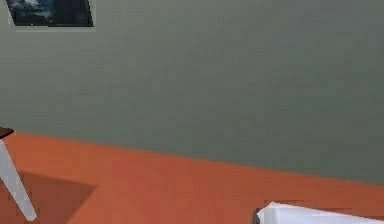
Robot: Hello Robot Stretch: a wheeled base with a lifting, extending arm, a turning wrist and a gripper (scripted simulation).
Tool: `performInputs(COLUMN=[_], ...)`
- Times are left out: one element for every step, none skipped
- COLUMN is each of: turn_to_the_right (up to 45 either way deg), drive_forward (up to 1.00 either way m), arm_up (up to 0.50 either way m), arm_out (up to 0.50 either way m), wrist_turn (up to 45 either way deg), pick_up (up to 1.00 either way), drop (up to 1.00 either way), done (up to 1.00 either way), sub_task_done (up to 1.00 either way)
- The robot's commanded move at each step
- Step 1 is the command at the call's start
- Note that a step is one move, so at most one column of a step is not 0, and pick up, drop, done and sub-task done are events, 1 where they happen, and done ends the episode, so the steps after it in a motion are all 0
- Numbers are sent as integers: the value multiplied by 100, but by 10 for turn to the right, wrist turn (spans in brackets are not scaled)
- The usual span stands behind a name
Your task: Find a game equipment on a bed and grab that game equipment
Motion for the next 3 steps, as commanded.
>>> performInputs(turn_to_the_right=[0,0,0], drive_forward=[0,0,0], arm_up=[0,0,0], arm_out=[6,0,0], wrist_turn=[0,450,450], pick_up=[0,0,0], drop=[0,0,0], done=[0,0,0], sub_task_done=[0,0,0])
